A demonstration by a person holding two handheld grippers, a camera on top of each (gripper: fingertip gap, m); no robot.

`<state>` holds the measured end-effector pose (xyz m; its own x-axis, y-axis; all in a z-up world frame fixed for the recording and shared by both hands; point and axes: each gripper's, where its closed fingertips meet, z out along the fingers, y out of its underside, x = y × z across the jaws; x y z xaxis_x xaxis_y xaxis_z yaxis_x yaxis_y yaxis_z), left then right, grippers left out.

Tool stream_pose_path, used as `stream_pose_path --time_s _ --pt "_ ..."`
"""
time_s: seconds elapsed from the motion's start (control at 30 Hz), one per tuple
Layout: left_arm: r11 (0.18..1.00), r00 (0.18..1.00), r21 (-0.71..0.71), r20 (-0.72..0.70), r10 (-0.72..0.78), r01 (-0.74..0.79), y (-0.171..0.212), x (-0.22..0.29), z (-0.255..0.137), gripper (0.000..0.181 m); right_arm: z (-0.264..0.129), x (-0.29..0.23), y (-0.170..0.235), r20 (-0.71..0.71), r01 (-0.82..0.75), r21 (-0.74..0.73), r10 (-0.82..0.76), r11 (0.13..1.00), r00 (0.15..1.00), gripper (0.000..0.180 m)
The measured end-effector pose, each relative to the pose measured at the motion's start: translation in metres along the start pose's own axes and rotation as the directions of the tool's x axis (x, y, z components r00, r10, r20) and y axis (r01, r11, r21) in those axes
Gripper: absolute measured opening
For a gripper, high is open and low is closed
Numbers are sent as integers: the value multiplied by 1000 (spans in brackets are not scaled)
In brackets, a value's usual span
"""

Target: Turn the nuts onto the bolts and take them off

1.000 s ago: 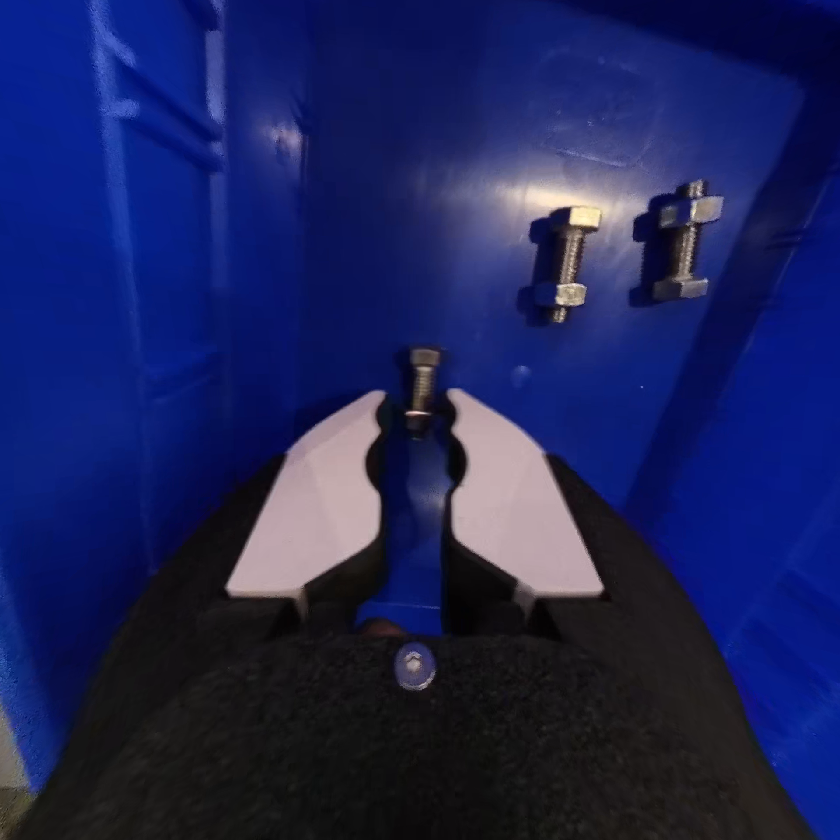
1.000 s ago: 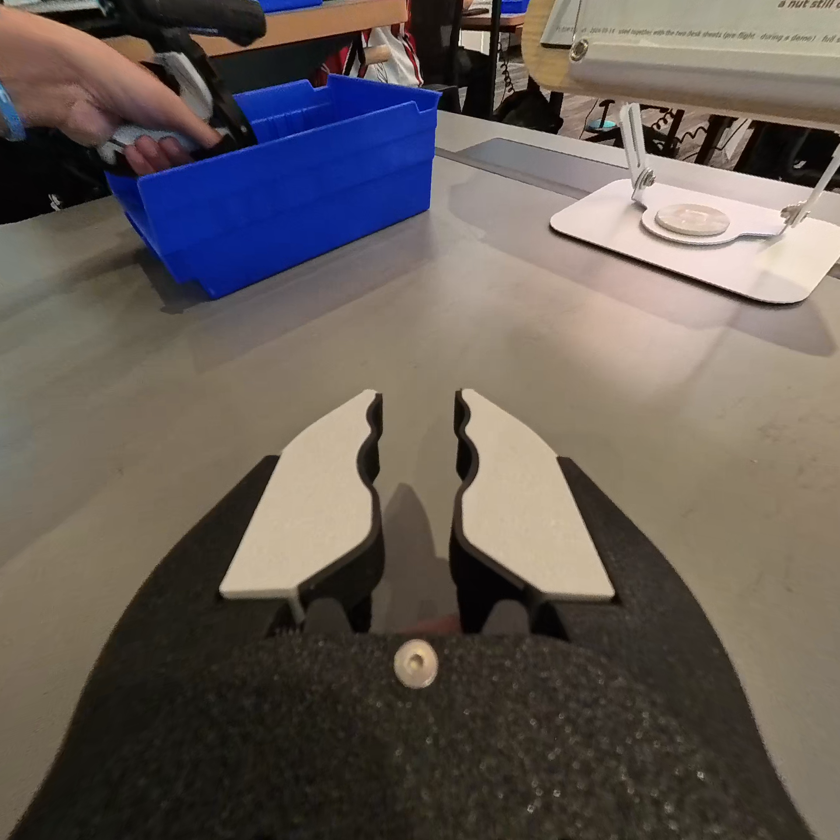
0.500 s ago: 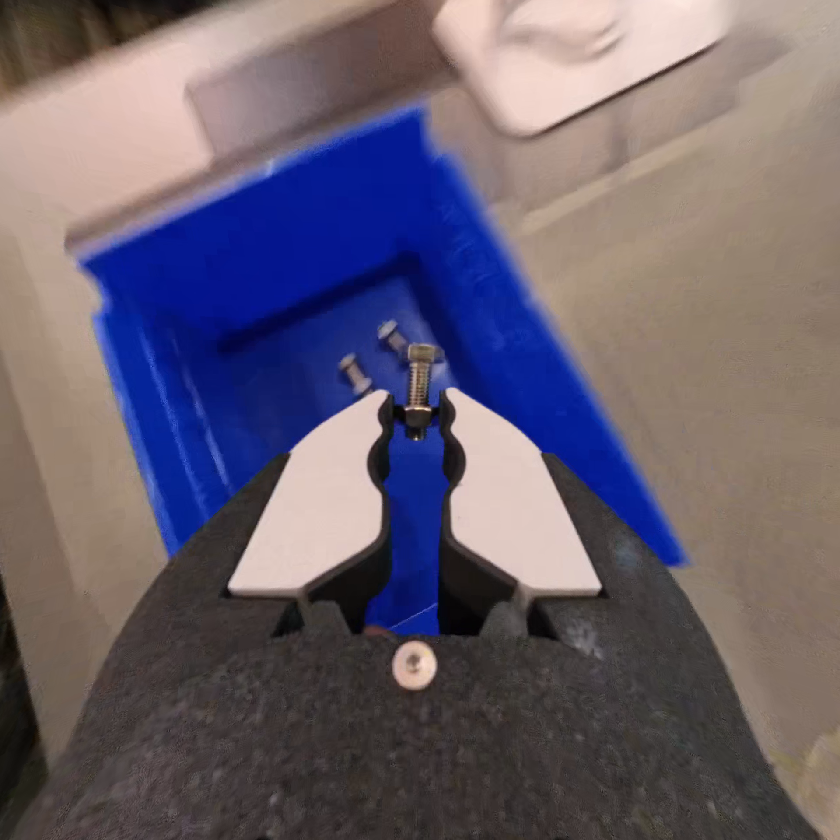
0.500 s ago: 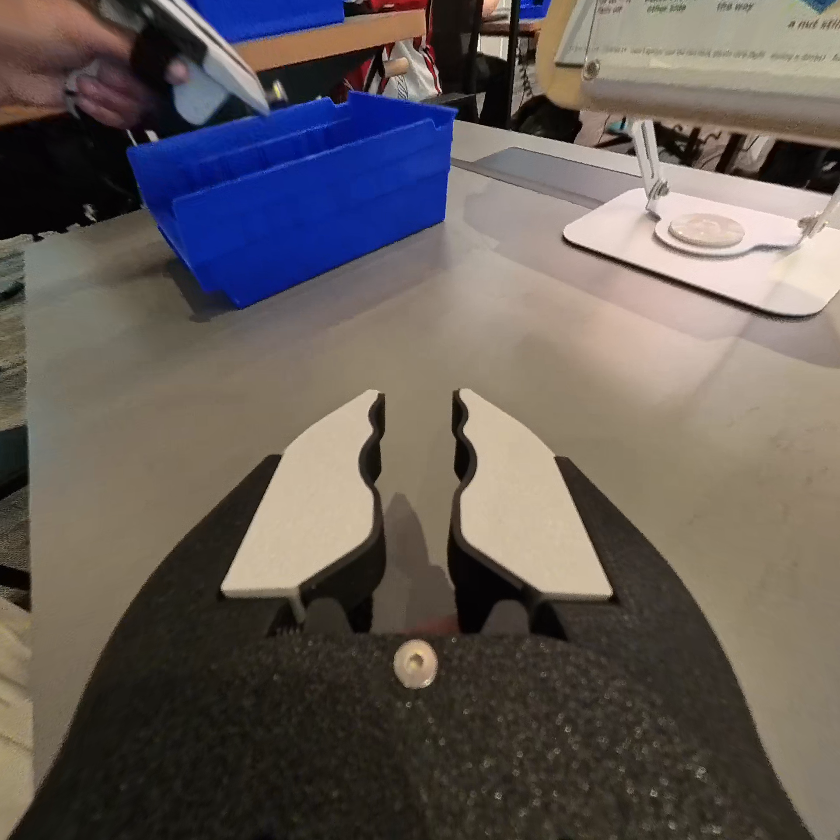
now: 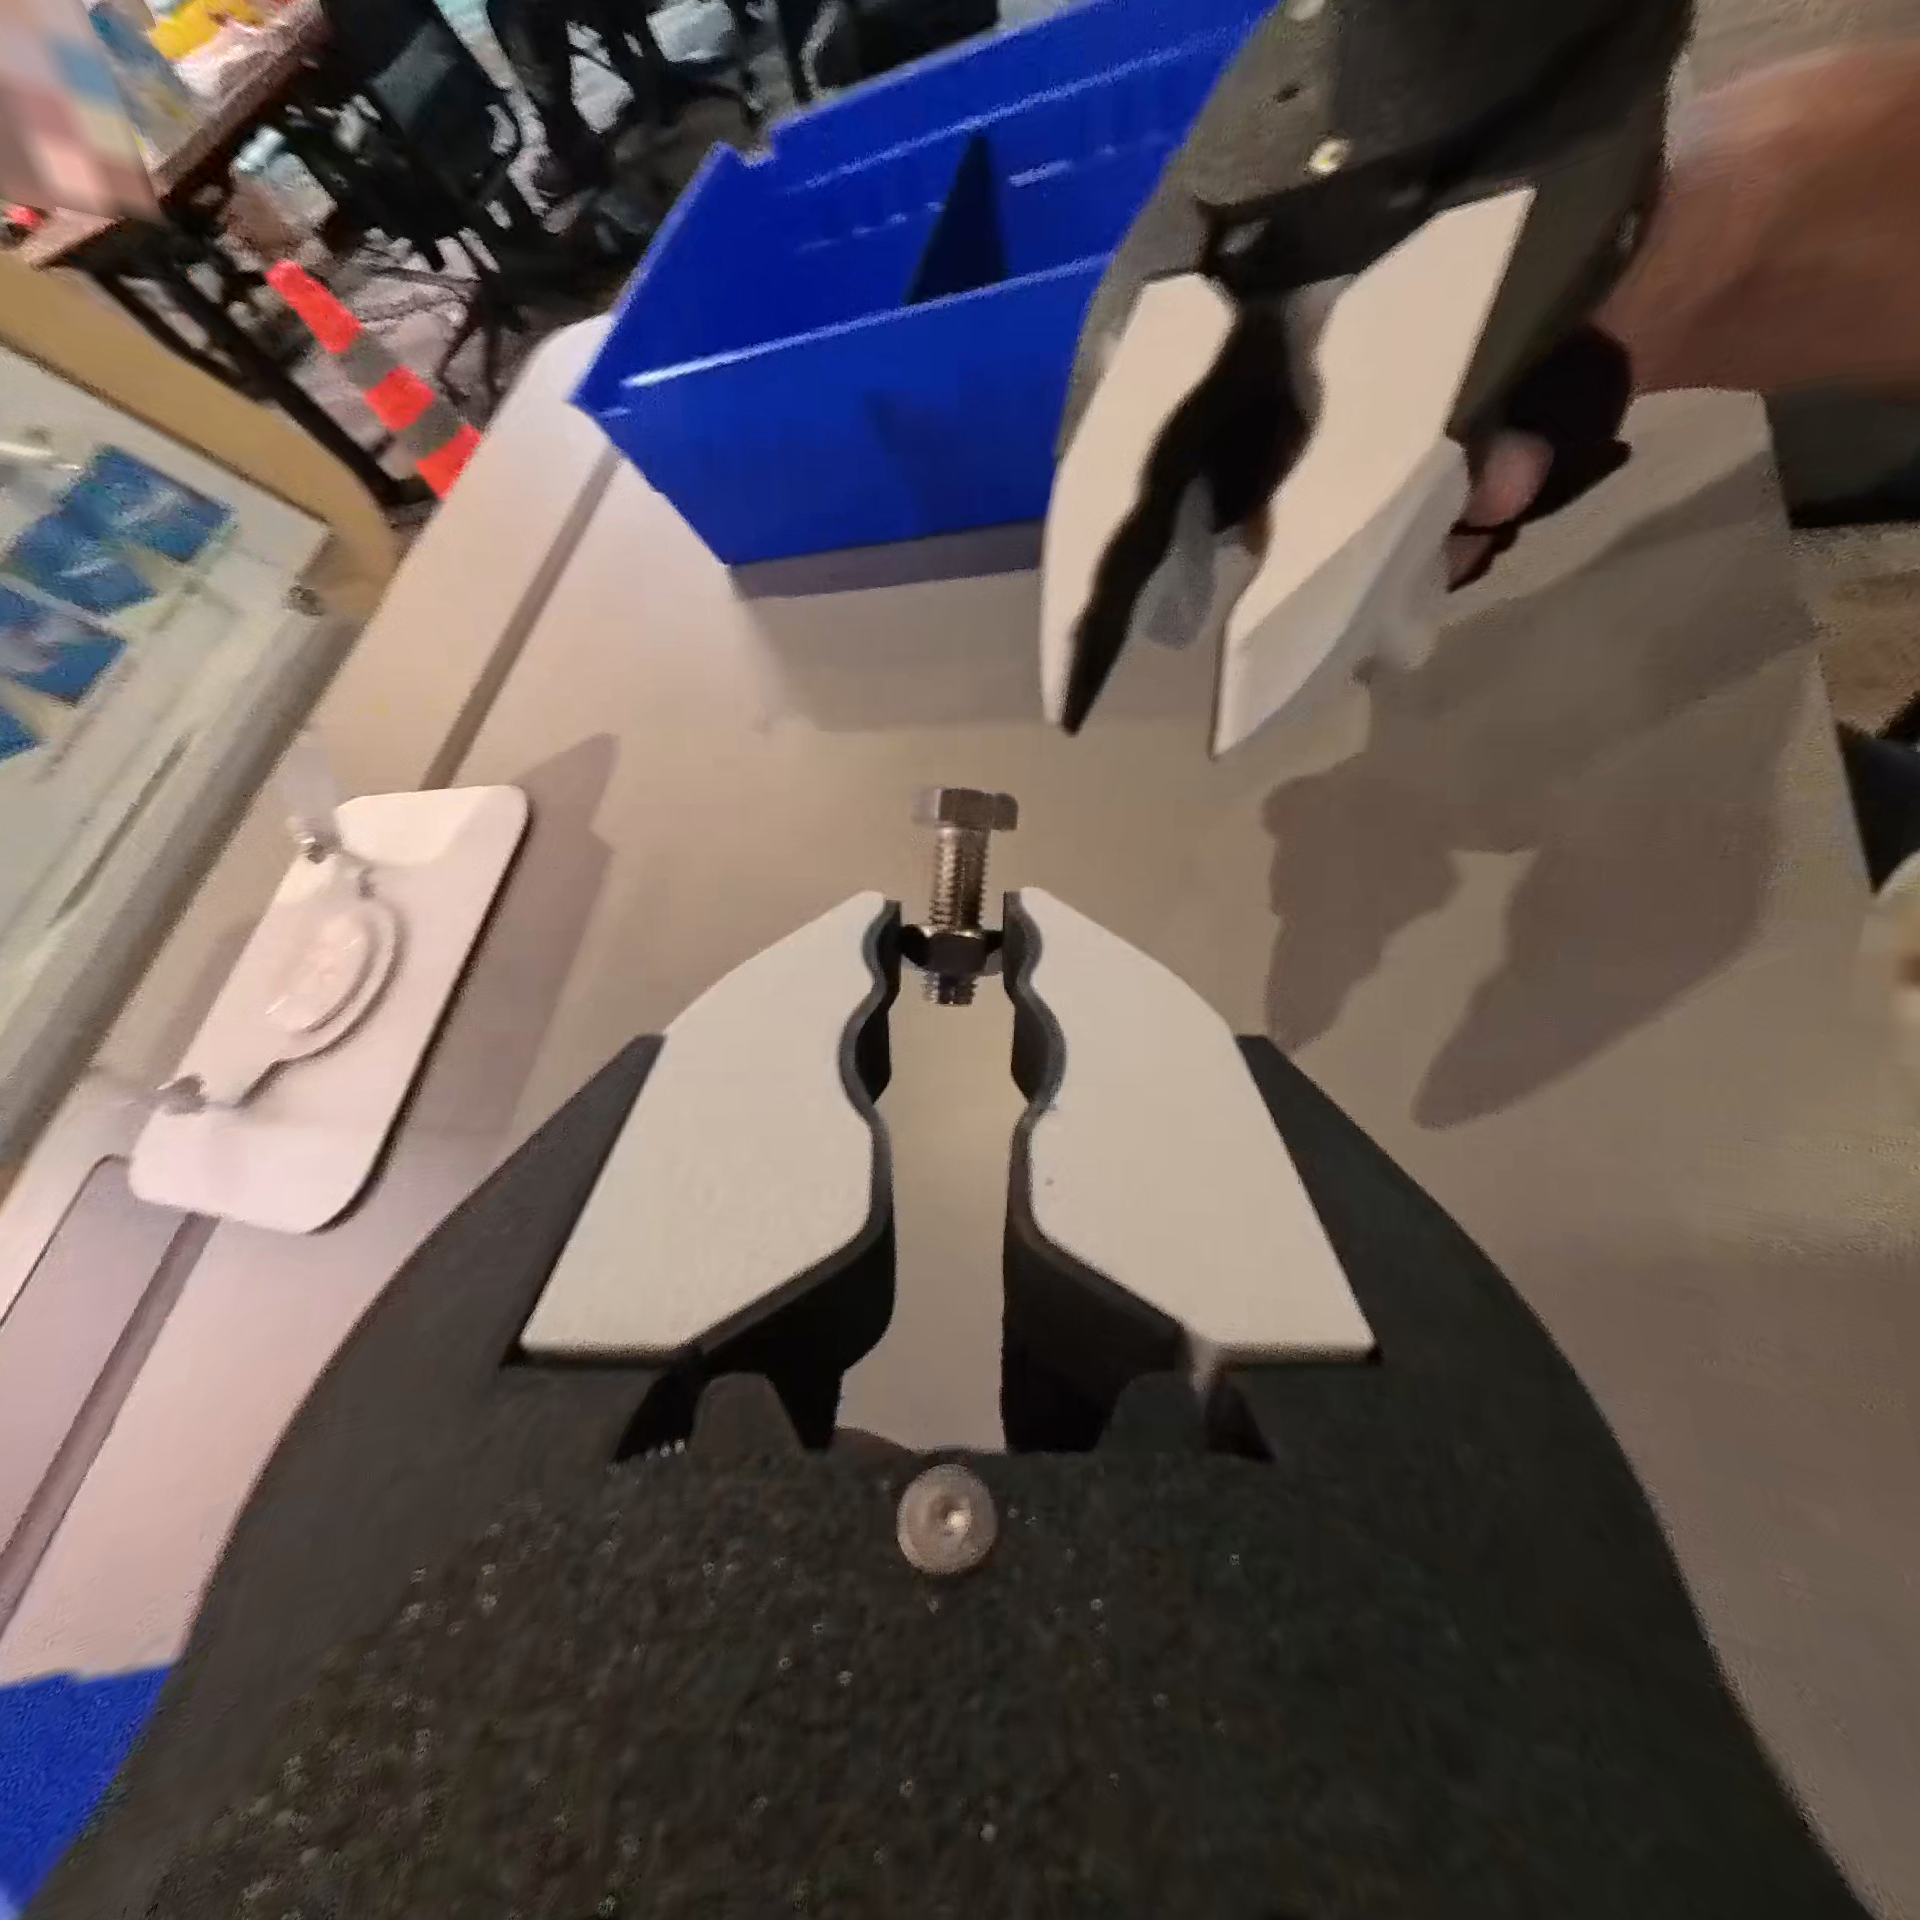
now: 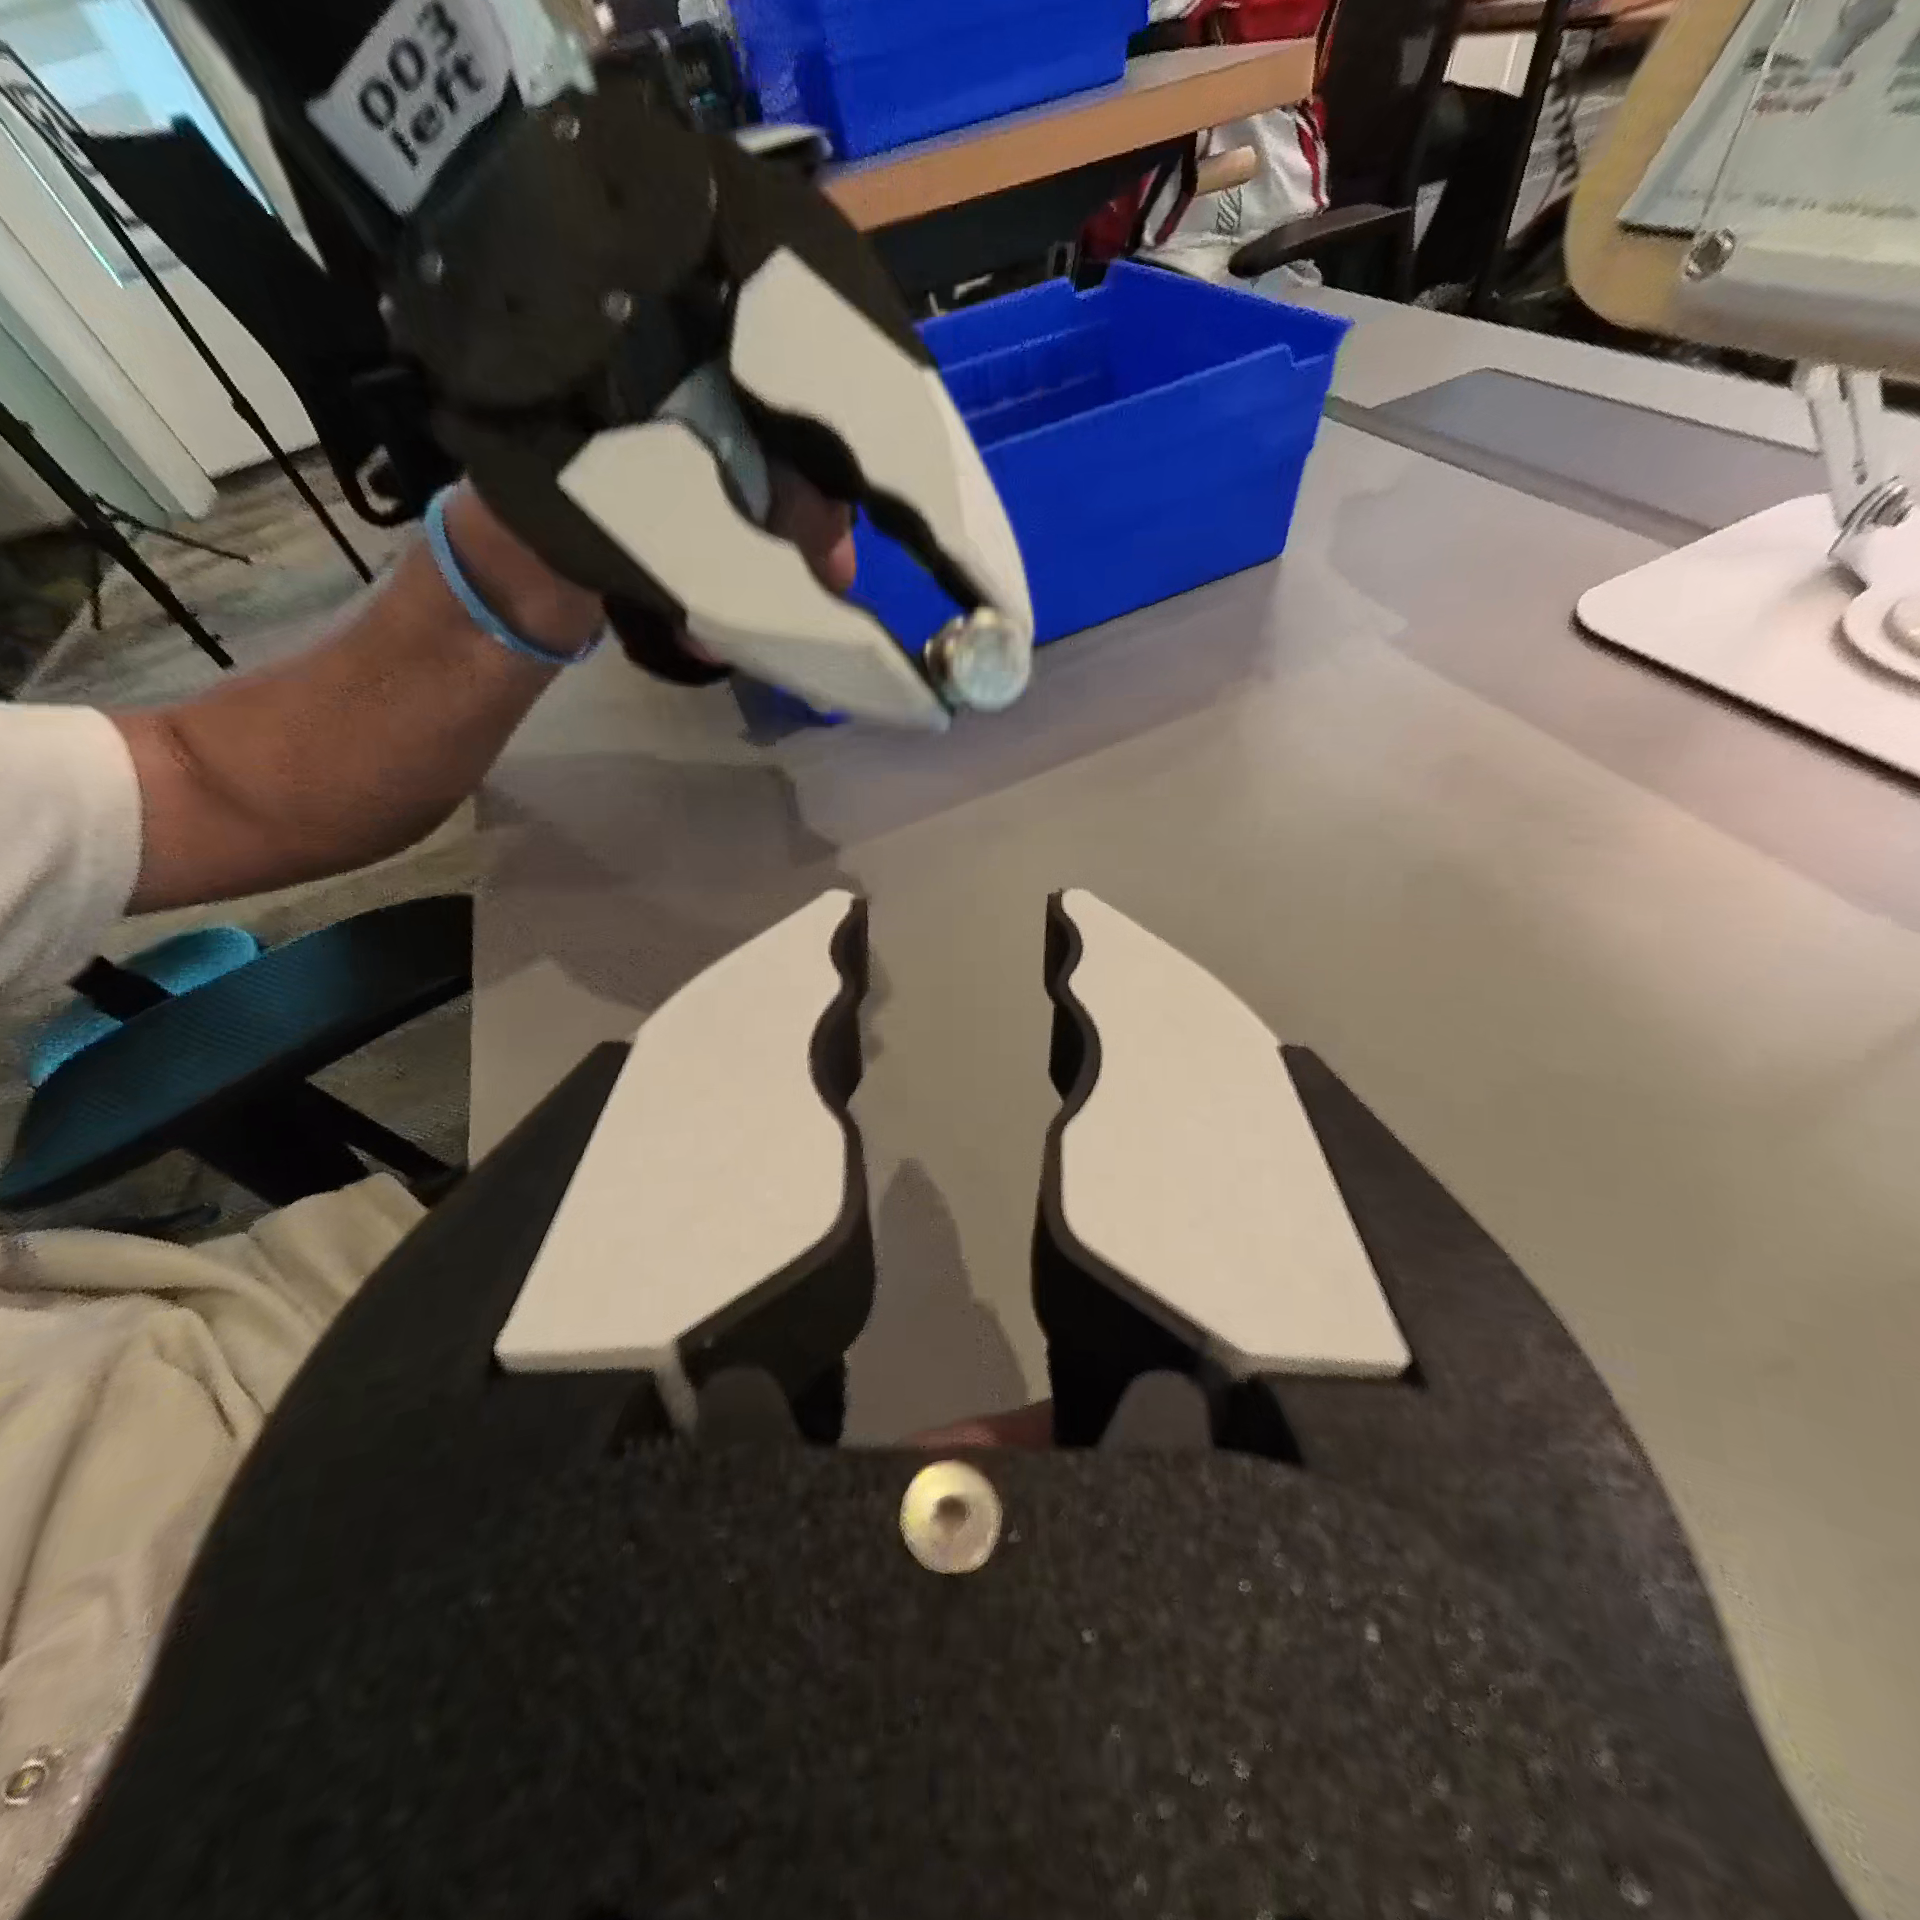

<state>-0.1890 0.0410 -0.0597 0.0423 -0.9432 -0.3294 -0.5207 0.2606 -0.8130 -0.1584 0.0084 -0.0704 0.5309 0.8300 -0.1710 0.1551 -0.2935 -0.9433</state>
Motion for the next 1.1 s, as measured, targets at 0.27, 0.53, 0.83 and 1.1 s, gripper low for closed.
stream_pose_path --time_s 0.27,0.53,0.83,1.1 --pt "994 993 -59 -87 84 -89 12 28 26 18 9 5 11 75 -28 23 27 999 997 33" --pt "994 986 -76 -152 62 -74 18 40 29 18 21 0 20 71 92 5 -92 996 993 17" --pt "995 981 -73 -184 56 -70 19 48 30 17 22 0 35 121 93 -35 -88 995 989 17" --pt "1000 967 -13 -255 -16 13 13 51 24 17 23 -5 36 138 117 -19 -113 993 984 22"
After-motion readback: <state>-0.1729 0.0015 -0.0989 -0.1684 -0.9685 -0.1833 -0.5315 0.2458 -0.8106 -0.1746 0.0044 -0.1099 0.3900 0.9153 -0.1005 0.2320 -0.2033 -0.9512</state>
